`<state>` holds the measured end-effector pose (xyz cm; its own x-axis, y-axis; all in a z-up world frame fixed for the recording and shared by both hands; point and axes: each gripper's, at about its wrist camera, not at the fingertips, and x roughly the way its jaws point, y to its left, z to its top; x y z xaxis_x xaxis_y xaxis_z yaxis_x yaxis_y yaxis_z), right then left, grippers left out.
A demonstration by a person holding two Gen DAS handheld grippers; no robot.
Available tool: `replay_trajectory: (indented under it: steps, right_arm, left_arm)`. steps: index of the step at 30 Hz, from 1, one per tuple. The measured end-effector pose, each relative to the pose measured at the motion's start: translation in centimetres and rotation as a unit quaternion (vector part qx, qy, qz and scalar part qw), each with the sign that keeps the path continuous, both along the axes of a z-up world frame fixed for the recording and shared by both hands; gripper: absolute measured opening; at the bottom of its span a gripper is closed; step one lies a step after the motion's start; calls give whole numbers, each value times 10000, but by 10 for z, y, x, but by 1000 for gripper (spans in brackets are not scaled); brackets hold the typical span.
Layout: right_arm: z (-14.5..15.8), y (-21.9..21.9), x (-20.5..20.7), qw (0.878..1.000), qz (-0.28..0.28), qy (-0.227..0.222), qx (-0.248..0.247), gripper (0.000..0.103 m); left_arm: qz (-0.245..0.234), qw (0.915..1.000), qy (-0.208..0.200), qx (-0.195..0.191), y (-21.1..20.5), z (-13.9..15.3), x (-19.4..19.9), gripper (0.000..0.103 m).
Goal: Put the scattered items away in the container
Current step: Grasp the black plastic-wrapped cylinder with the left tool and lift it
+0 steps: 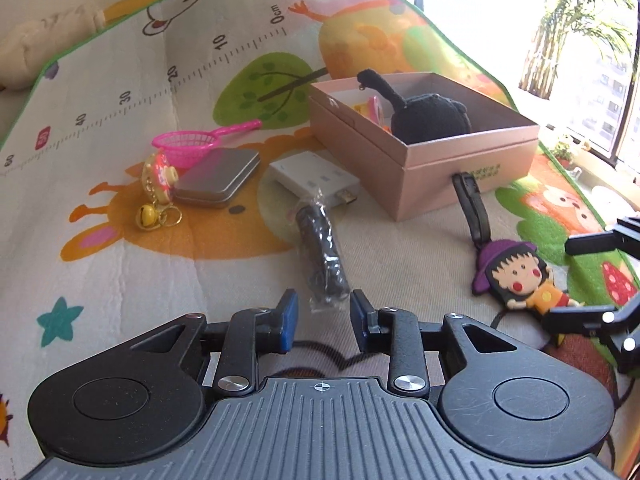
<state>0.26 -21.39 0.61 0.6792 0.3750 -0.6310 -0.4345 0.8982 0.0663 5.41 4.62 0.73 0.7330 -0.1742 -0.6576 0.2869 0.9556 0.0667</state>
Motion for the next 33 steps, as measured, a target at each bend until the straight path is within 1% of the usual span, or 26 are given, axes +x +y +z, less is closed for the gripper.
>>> replay_trajectory:
  steps: [2, 3, 4, 5, 6, 7, 8, 9, 11, 12, 14, 15, 16, 17, 18, 21, 23, 24, 25, 27, 29, 33]
  right_arm:
    - [0, 1, 0, 10000, 3, -1, -43, 103]
    - [0, 2, 0, 10000, 5, 1, -59, 103]
    - [0, 2, 0, 10000, 6, 4, -70, 103]
    - [0, 2, 0, 10000, 6, 7, -79, 103]
    - [0, 2, 0, 10000, 5, 11, -84, 103]
    - [0, 2, 0, 10000, 3, 16, -85, 103]
    - [0, 2, 0, 10000, 0, 25, -79, 103]
    - [0, 2, 1, 10000, -4, 34, -63, 103]
    - [0, 1, 1, 10000, -12, 57, -24, 103]
    - [0, 1, 1, 10000, -14, 69, -9, 103]
    - [0, 0, 0, 10000, -20, 70, 20, 103]
    - [0, 0, 0, 10000, -21, 64, 23, 103]
    - [-1, 0, 0, 10000, -19, 58, 18, 103]
    - [-1, 0, -1, 10000, -14, 50, 3, 103]
    - [-1, 1, -1, 10000, -9, 41, -19, 103]
    - [-1, 2, -1, 10000, -5, 32, -48, 103]
    - [-1, 1, 0, 10000, -2, 33, -35, 103]
    - [-1, 1, 0, 10000, -1, 34, -26, 103]
    - [-1, 1, 0, 10000, 0, 35, -20, 103]
    - [-1, 1, 0, 10000, 1, 34, -14, 103]
    - [-1, 1, 0, 10000, 1, 35, -4, 103]
    - [-1, 0, 0, 10000, 3, 35, 3, 103]
  left_arm:
    - [294, 9988, -110, 376, 16, -2, -3, 50]
    - [556, 9967, -199, 554, 27, -2, -1, 57]
    - [804, 9943, -250, 653, 38, 0, 1, 56]
    - [990, 9928, -277, 609, 47, 3, 3, 56]
    - [1040, 9933, -282, 426, 54, 8, 4, 60]
    - [971, 9949, -256, 113, 59, 13, 3, 73]
    - [846, 9960, -234, -191, 60, 17, 1, 81]
    - [662, 9963, -255, -489, 55, 21, -2, 95]
    - [346, 9961, -283, -763, 38, 23, -3, 96]
    - [213, 9959, -280, -839, 25, 22, -1, 96]
    - [108, 9953, -283, -921, 4, 19, 7, 96]
    - [115, 9952, -300, -920, -7, 17, 14, 88]
    - [151, 9955, -304, -882, -16, 15, 22, 66]
    - [219, 9958, -293, -839, -22, 12, 31, 58]
    - [298, 9958, -293, -818, -26, 10, 40, 55]
    - [372, 9966, -225, -699, -35, 3, 63, 55]
    - [315, 9978, -124, -564, -39, -2, 72, 46]
    - [269, 9983, -81, -509, -40, -5, 73, 39]
    - [225, 9986, -44, -467, -41, -6, 73, 34]
    - [135, 9991, -30, -411, -42, -6, 68, 32]
    - [-10, 9990, 25, -453, -42, -3, 59, 30]
    - [-500, 9980, 93, -379, -50, 2, 26, 29]
